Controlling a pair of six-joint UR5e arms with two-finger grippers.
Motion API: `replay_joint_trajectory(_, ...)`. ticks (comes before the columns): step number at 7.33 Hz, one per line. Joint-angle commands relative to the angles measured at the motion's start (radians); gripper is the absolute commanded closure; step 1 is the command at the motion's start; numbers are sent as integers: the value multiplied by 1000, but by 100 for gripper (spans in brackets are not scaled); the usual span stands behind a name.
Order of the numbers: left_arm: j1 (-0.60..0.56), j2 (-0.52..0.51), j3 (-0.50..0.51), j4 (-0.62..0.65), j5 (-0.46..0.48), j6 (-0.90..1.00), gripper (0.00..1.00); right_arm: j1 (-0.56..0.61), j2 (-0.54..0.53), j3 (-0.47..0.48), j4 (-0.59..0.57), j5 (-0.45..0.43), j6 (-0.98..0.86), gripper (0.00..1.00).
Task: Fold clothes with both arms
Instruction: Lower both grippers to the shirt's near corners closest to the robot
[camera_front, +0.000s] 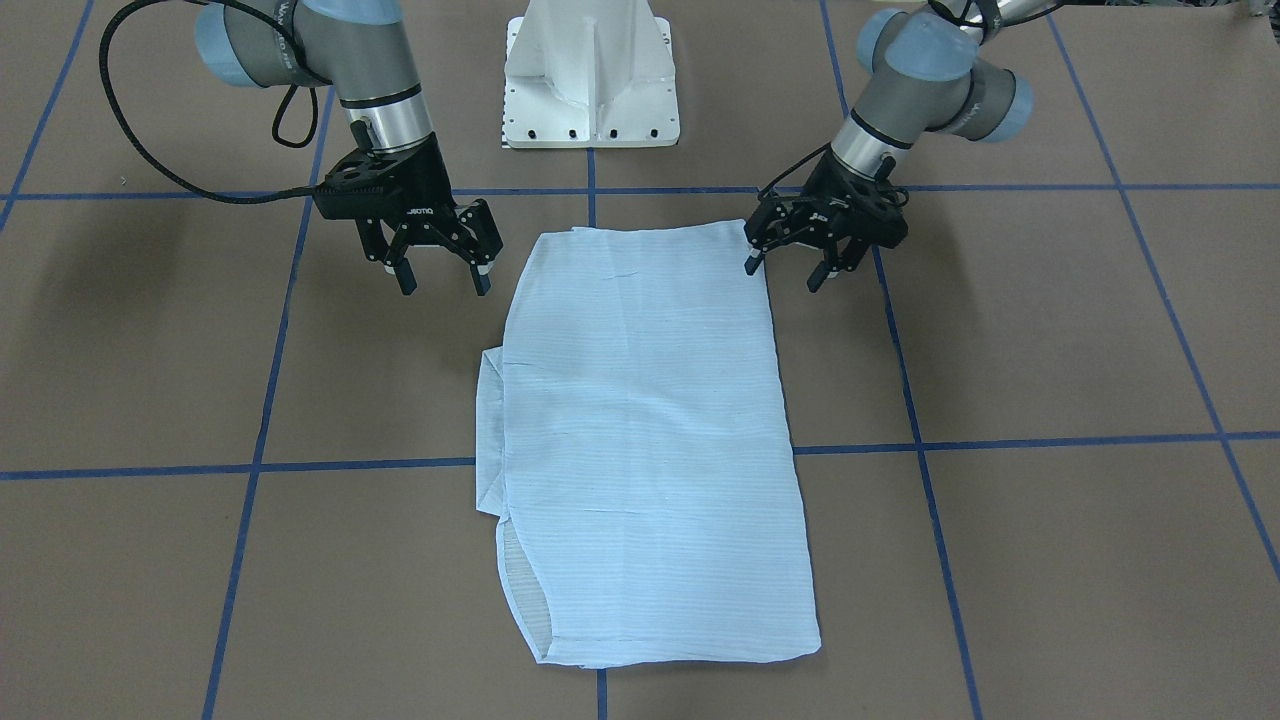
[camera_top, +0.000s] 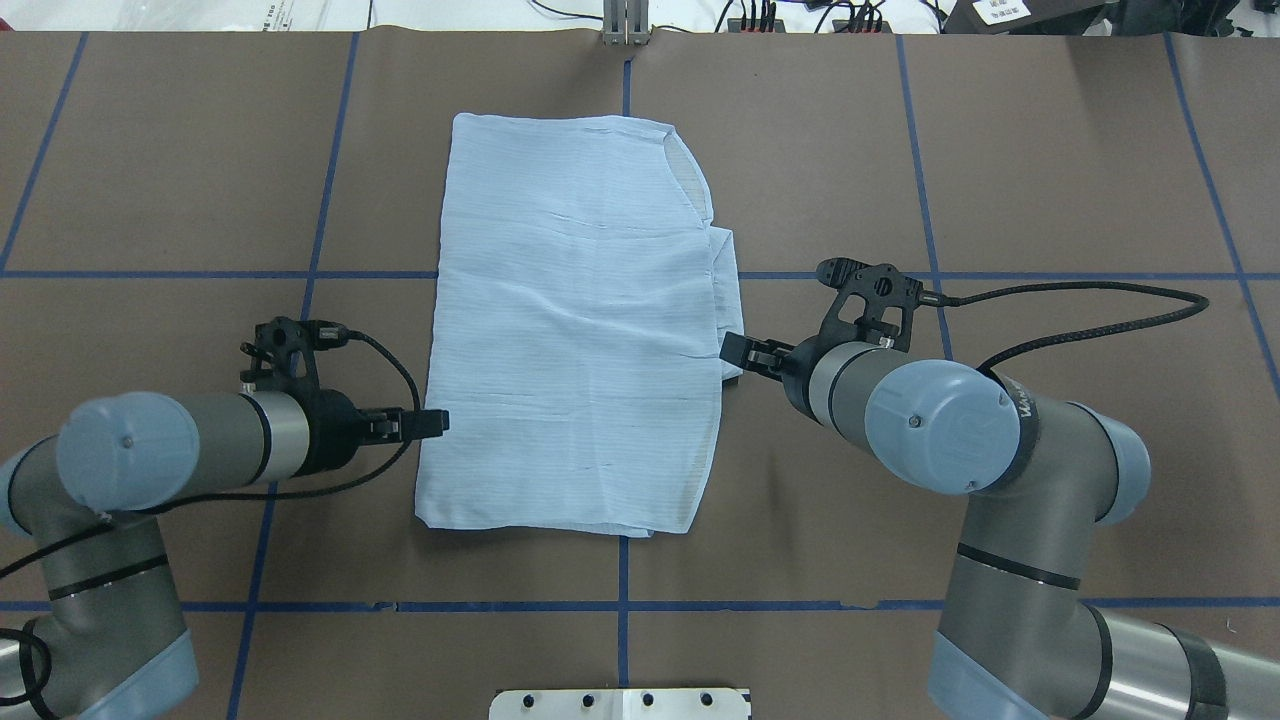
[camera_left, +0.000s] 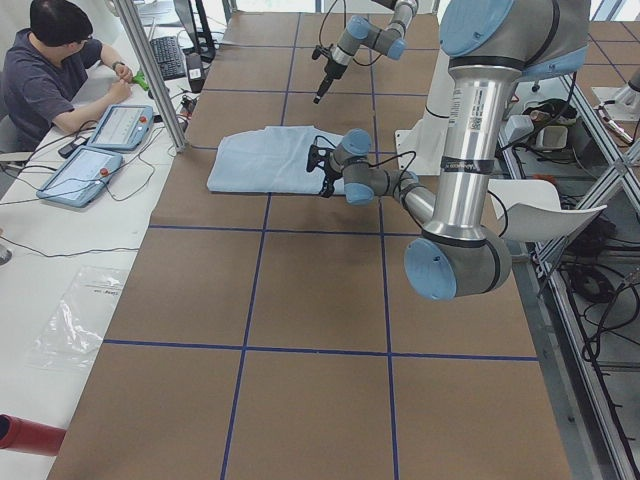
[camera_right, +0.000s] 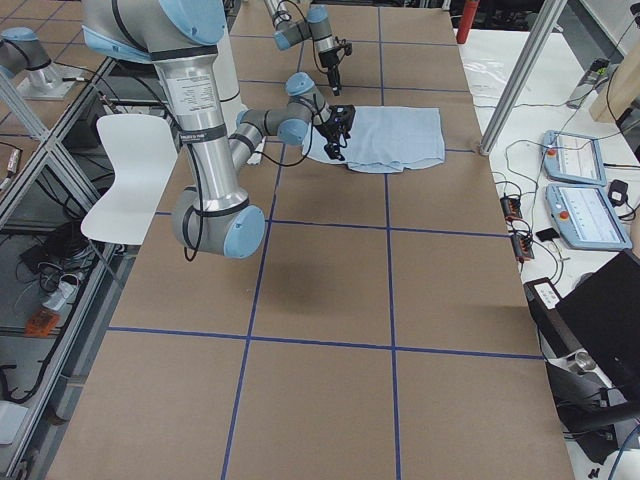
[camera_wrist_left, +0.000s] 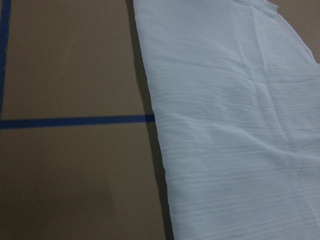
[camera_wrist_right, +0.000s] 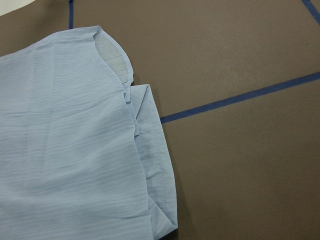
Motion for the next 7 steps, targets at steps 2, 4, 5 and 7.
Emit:
replay_joint_trajectory(2,67,-23,-2,109,54,-14,0,-12,0,-4,1,-7,5,0)
replay_joint_trajectory(4,75,-23,-5,109,56,-14,27,-12,2,-4,1,-7,5,0)
replay_joint_trajectory(5,87,-23,-9,109,56,-14,29,-12,2,-4,1,-7,5,0)
replay_joint_trajectory(7,118,-11,-48,111,54,-13,26,-12,2,-5,1,-7,5,0)
